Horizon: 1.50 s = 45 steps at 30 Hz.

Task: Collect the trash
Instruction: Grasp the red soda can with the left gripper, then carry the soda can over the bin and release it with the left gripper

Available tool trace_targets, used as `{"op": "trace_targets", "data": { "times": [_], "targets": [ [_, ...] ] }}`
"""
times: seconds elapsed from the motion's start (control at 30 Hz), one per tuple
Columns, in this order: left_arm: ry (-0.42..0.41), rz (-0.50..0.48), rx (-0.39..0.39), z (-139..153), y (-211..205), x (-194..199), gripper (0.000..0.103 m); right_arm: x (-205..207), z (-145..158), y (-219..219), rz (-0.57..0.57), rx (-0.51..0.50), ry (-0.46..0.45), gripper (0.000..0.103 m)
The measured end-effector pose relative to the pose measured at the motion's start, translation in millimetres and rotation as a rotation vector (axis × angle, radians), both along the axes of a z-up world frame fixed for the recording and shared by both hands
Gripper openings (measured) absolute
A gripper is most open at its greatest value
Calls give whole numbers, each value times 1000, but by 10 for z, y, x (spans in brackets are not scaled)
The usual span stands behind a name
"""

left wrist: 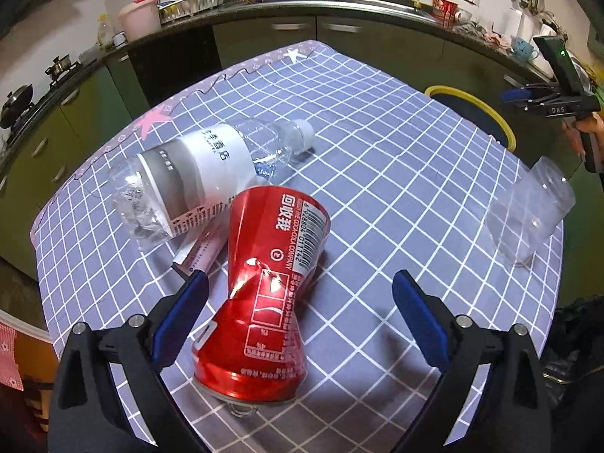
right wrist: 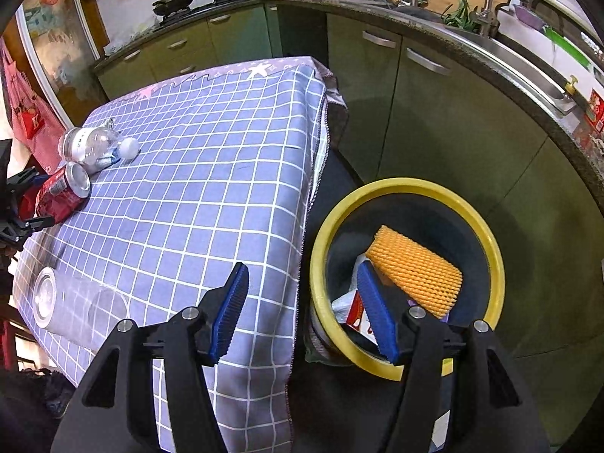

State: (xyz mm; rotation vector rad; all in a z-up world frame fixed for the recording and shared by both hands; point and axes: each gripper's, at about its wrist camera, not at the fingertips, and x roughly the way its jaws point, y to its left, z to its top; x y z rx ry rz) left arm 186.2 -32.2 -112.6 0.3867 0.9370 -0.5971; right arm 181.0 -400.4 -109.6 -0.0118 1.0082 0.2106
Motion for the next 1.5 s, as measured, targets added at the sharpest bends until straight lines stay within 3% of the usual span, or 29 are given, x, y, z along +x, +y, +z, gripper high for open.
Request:
{"op": "trace_targets", "data": {
  "times": [0.27, 0.43, 0.67, 1.0, 1.3, 1.5],
  "targets": [
    [26, 25, -2, -100, 12, 143, 72, 7, -40, 67, 9, -1, 9, 60],
    [37, 33, -2, -102, 29, 181, 49, -5, -60, 72, 5, 2, 13, 60],
    [31, 14, 2, -78, -8, 101, 47, -11, -69, 82, 10, 8, 13, 60],
    [-28, -30, -5, 297, -209, -14, 47, -107, -3, -15, -9, 17, -18, 60],
    [-82, -146, -53, 740, -843, 98, 46, -344, 27, -351, -73, 50, -50, 60],
    [-83, -280, -97, 1034, -1558, 245, 46, -617, 118, -758, -158, 79, -94, 60]
  ]
}}
